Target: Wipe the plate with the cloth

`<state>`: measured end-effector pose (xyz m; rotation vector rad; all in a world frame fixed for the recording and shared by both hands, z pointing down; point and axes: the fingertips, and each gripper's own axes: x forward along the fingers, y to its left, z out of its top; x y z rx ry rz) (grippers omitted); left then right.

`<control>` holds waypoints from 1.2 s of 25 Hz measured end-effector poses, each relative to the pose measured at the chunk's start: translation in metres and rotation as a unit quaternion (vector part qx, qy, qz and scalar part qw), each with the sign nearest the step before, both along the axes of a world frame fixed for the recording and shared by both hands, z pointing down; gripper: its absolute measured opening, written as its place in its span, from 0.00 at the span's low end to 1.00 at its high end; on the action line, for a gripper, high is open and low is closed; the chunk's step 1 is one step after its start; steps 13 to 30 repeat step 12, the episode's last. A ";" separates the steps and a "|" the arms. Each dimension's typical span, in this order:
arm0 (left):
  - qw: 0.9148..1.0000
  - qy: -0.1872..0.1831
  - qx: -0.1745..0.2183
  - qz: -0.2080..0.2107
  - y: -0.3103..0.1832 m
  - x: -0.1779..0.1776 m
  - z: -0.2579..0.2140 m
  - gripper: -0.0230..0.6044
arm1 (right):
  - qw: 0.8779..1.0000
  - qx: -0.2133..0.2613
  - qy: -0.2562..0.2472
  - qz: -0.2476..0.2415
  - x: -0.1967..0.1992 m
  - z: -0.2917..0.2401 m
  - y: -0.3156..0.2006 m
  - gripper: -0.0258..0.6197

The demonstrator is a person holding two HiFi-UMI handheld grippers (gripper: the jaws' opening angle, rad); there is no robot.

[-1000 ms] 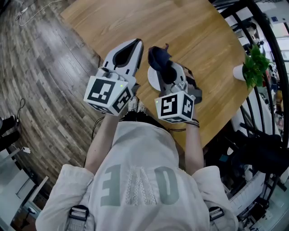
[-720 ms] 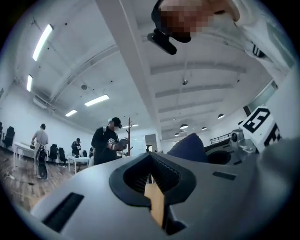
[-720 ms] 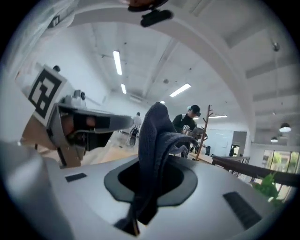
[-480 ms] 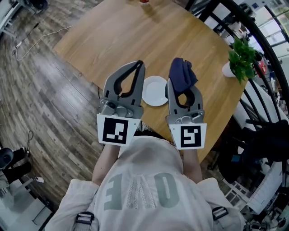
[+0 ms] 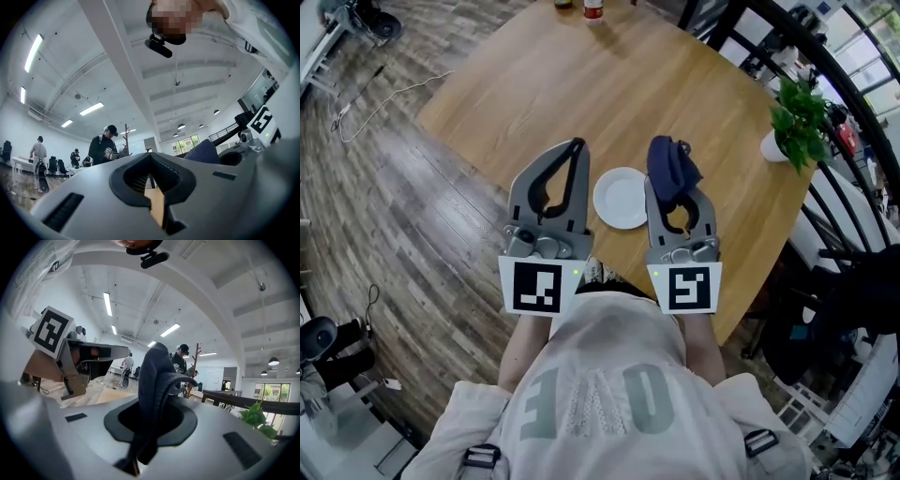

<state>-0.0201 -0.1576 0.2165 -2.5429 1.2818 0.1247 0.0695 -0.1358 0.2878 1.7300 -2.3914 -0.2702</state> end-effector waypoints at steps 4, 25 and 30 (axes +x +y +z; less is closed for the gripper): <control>1.000 -0.004 0.007 -0.008 0.005 -0.005 -0.003 0.05 | 1.000 -0.002 0.015 0.000 0.001 0.002 0.001 0.13; 0.999 0.000 0.020 -0.028 0.011 -0.017 -0.014 0.05 | 1.000 0.004 0.013 -0.006 -0.001 -0.007 0.001 0.13; 0.999 0.000 0.020 -0.028 0.011 -0.017 -0.014 0.05 | 1.000 0.004 0.013 -0.006 -0.001 -0.007 0.001 0.13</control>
